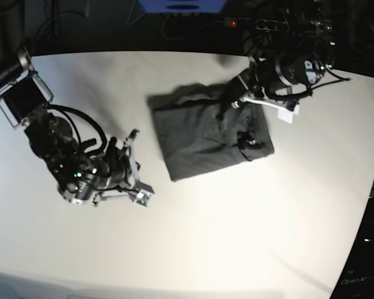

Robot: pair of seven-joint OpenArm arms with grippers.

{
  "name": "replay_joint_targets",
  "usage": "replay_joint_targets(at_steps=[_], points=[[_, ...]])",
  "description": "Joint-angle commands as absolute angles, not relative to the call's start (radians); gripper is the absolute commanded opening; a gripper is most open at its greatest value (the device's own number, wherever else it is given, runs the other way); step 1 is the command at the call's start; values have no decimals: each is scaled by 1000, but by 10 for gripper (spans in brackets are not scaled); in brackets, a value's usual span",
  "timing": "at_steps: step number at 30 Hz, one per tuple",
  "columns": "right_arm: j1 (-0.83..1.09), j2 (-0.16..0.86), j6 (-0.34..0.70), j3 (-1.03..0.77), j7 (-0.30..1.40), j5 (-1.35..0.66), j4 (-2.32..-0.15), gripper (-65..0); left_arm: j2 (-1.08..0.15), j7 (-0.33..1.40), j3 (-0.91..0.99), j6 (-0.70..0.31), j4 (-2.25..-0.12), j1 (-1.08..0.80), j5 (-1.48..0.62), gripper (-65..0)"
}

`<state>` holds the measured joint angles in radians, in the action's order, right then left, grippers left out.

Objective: Fold the T-shirt properly
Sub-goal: 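Lift the left gripper off the bundle and move it aside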

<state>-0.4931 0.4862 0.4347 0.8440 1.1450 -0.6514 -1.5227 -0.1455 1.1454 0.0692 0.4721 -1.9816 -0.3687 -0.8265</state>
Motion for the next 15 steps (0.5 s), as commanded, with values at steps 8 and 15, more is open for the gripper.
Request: replay_joint_targets(at_steps=[8, 15], points=[[-607, 461, 561, 903, 1109, -657, -1544, -649, -130, 1148, 62, 466, -1940, -364, -812, -622], [-631, 452, 698, 992, 981, -656, -1630, -649, -70, 1139, 62, 463, -1870, -346, -713, -622]])
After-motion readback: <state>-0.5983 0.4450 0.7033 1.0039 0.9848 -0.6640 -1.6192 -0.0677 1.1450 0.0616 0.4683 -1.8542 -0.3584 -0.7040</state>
